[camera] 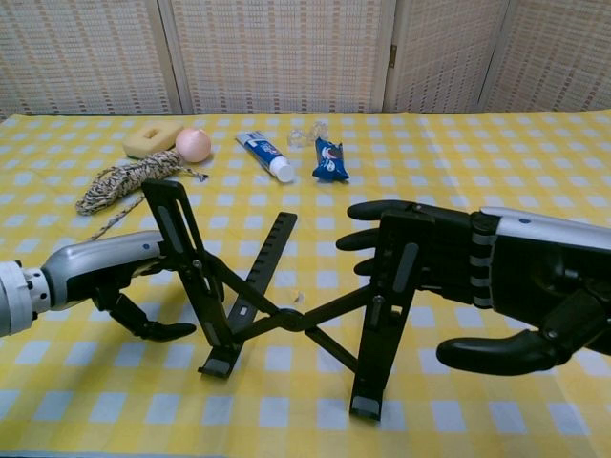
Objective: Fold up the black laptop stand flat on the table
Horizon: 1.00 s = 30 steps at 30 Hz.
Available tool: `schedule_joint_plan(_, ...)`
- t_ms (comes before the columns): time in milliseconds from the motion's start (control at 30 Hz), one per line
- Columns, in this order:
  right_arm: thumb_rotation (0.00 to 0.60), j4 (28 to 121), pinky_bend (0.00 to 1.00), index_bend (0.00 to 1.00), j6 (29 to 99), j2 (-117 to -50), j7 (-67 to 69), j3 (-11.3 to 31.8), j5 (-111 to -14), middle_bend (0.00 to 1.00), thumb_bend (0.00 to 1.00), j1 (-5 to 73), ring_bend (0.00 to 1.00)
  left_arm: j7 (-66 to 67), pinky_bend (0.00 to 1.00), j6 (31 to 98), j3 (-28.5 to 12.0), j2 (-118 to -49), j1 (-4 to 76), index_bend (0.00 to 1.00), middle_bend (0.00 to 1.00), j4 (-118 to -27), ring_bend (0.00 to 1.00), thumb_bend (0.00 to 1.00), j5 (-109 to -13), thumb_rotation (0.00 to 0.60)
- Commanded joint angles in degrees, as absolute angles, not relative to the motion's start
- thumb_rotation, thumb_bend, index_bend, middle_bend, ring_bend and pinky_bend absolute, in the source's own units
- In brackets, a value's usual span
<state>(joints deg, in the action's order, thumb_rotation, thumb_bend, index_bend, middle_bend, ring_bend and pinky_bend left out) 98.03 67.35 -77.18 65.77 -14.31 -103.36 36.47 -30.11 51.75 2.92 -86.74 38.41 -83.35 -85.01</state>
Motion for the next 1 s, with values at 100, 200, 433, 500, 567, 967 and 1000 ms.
schedule_joint_plan(100, 0.600, 97.8, 0.04, 0.00, 67.4, -77.2, 66.2, -14.3, -103.2, 0.10, 0.30, 36.4, 0.09, -30.7, 0.14, 51.7, 2.8, -87.4, 38.2, 0.44, 0.22, -83.2, 0.17, 0.38, -85.4, 0.600)
schedule_joint_plan(200, 0.600, 97.6, 0.04, 0.00, 67.5, -77.3, 66.5, -14.3, -103.1, 0.10, 0.30, 36.3, 0.09, -30.5, 0.14, 51.7, 2.7, -87.9, 38.1, 0.45, 0.22, -83.1, 0.17, 0.38, -85.5, 0.600)
schedule_joint_plan(433, 0.600, 97.0, 0.04, 0.00, 67.8, -77.3, 67.2, -14.4, -103.0, 0.10, 0.30, 36.0, 0.09, -30.4, 0.14, 51.6, 2.5, -88.7, 37.9, 0.46, 0.22, -83.2, 0.18, 0.41, -85.5, 0.600)
schedule_joint_plan(500, 0.600, 96.9, 0.04, 0.00, 67.9, -77.3, 67.3, -14.5, -103.0, 0.10, 0.29, 36.0, 0.09, -30.2, 0.14, 51.8, 2.4, -88.9, 37.7, 0.47, 0.22, -83.2, 0.18, 0.42, -85.5, 0.600)
schedule_joint_plan(567, 0.600, 96.8, 0.04, 0.00, 68.0, -77.3, 67.4, -14.5, -103.0, 0.10, 0.29, 35.9, 0.09, -29.8, 0.14, 51.9, 2.4, -89.0, 37.5, 0.48, 0.22, -83.2, 0.19, 0.42, -85.3, 0.600)
schedule_joint_plan(967, 0.600, 96.3, 0.04, 0.00, 68.5, -77.1, 68.3, -14.8, -103.4, 0.10, 0.29, 35.6, 0.09, -27.6, 0.14, 52.3, 1.7, -89.6, 36.4, 0.52, 0.24, -83.7, 0.20, 0.44, -83.9, 0.600)
schedule_joint_plan(1000, 0.600, 96.2, 0.04, 0.00, 68.5, -77.1, 68.3, -14.8, -103.4, 0.10, 0.29, 35.6, 0.09, -27.5, 0.14, 52.3, 1.7, -89.7, 36.3, 0.52, 0.24, -83.8, 0.20, 0.44, -83.9, 0.600)
